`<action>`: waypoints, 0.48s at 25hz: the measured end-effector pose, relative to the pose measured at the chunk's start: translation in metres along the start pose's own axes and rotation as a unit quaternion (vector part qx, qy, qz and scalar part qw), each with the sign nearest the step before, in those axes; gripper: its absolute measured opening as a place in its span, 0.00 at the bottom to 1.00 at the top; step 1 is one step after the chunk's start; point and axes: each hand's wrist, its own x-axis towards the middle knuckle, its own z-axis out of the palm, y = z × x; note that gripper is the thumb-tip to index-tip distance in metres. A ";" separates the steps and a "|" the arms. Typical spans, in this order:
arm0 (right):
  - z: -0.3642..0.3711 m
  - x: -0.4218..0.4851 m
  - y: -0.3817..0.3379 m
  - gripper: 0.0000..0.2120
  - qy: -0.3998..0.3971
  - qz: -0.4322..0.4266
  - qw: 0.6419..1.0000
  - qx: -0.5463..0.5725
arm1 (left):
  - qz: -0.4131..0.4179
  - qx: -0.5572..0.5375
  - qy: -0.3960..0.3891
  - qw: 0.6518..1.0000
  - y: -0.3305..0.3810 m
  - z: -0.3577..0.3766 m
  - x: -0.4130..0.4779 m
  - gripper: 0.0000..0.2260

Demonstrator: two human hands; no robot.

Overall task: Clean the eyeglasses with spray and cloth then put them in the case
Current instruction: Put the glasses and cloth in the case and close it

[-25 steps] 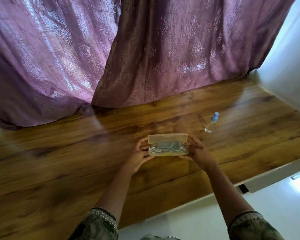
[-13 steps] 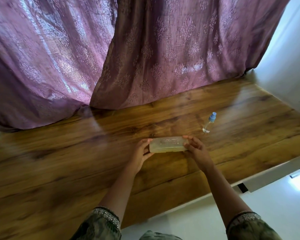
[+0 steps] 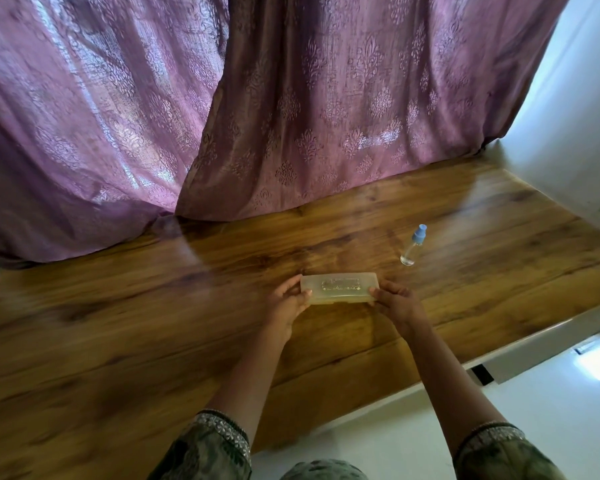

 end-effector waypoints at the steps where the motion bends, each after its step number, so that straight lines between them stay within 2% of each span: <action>1: -0.001 0.001 0.000 0.16 0.007 0.002 1.000 -0.002 | -0.002 -0.004 0.001 1.000 0.000 0.001 0.000 0.22; 6: -0.002 0.000 0.000 0.18 0.024 -0.005 1.000 -0.013 | -0.001 -0.010 0.009 1.000 -0.001 0.005 0.001 0.23; 12: 0.003 0.003 -0.005 0.15 0.049 -0.020 0.998 -0.022 | 0.009 -0.025 0.013 1.000 0.000 0.010 0.004 0.22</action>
